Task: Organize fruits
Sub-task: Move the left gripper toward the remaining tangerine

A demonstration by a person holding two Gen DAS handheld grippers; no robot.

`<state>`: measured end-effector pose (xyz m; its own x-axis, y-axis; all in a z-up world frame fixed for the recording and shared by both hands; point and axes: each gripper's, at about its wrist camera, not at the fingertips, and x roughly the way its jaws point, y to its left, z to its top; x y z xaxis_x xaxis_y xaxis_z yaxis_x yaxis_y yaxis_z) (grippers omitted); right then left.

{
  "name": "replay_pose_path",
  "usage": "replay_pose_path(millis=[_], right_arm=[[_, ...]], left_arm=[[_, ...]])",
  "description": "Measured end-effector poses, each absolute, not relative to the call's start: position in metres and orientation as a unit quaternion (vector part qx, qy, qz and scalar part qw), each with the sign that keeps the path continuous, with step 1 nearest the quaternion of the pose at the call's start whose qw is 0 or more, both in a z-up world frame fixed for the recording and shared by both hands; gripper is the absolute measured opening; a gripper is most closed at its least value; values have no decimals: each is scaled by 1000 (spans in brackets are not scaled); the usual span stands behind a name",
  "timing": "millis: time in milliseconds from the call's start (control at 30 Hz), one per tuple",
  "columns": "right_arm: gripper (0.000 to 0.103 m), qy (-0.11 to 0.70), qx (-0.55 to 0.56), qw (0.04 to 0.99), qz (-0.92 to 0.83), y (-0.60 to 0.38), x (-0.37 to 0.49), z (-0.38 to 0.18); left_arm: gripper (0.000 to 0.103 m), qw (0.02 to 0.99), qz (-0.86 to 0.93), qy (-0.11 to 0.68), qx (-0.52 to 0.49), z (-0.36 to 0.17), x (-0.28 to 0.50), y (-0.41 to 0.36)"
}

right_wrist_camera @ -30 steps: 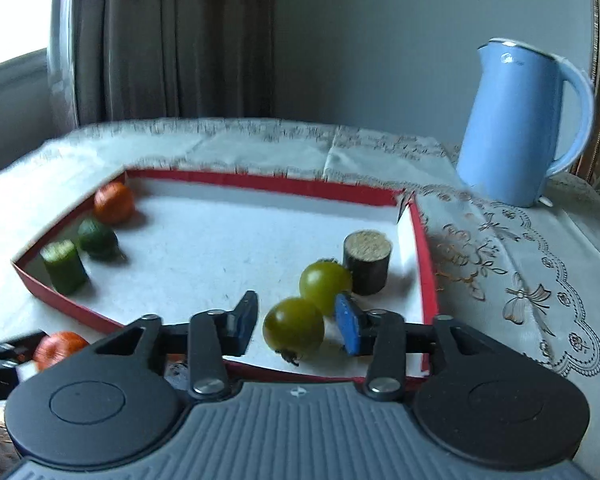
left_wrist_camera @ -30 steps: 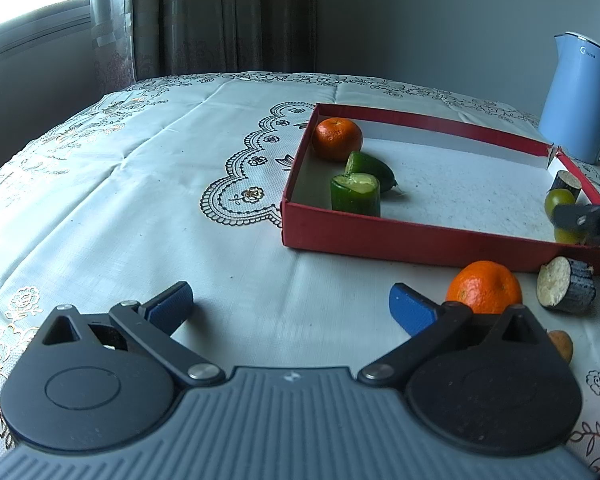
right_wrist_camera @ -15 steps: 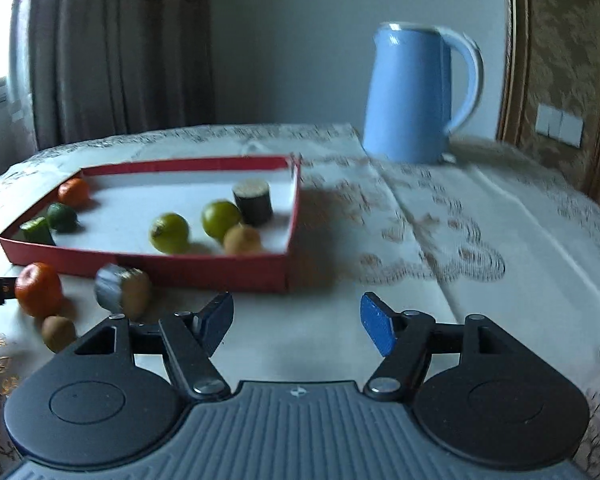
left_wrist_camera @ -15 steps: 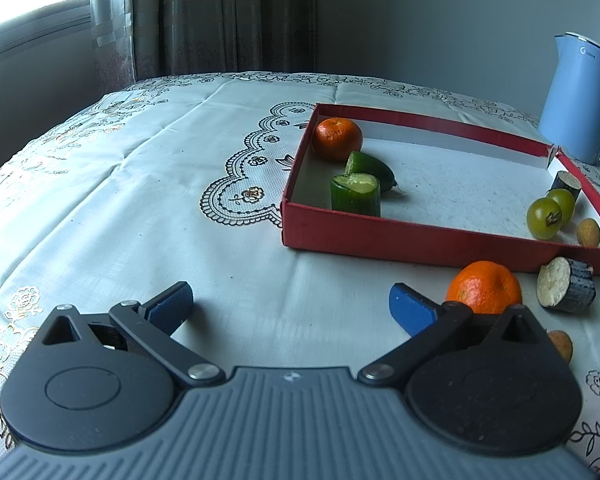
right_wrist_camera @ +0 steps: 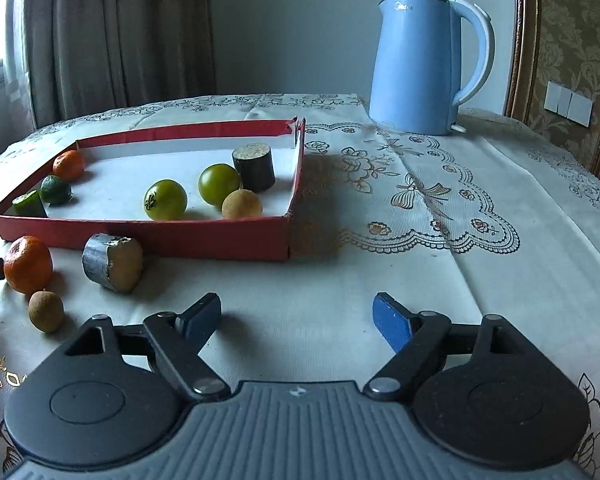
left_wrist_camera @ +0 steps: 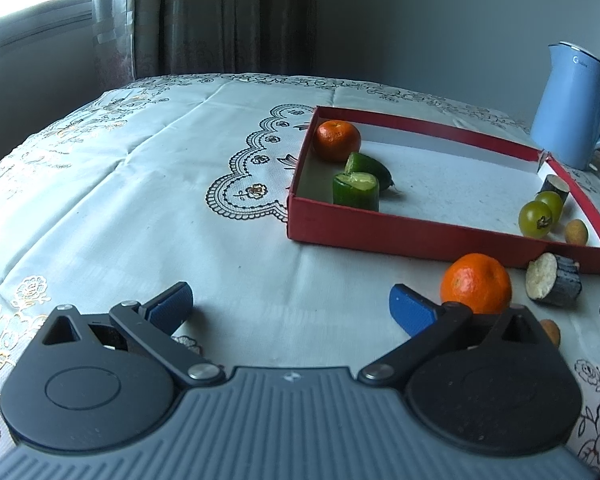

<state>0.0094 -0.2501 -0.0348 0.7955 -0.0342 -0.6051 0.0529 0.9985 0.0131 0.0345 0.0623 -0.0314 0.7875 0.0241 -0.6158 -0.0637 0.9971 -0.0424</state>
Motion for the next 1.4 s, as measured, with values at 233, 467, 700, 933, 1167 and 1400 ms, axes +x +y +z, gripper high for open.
replay_pose_path(millis=[233, 467, 700, 933, 1167, 1400], right_arm=[[89, 322, 18, 946, -24, -252, 10, -35], [91, 323, 18, 946, -25, -251, 10, -35], [98, 327, 21, 944, -32, -253, 10, -37], [98, 327, 21, 944, -32, -253, 10, -37], [98, 327, 21, 944, -32, -253, 10, -37], [98, 327, 21, 944, -32, -253, 10, -37]], left_arm=[[103, 948, -17, 314, -48, -17, 25, 58], [103, 951, -68, 299, -36, -7, 23, 33], [103, 949, -67, 308, -25, -11, 37, 18], [103, 949, -71, 307, -17, -11, 38, 10], [103, 943, -73, 323, -18, -18, 48, 7], [103, 943, -70, 326, -10, -22, 50, 5]])
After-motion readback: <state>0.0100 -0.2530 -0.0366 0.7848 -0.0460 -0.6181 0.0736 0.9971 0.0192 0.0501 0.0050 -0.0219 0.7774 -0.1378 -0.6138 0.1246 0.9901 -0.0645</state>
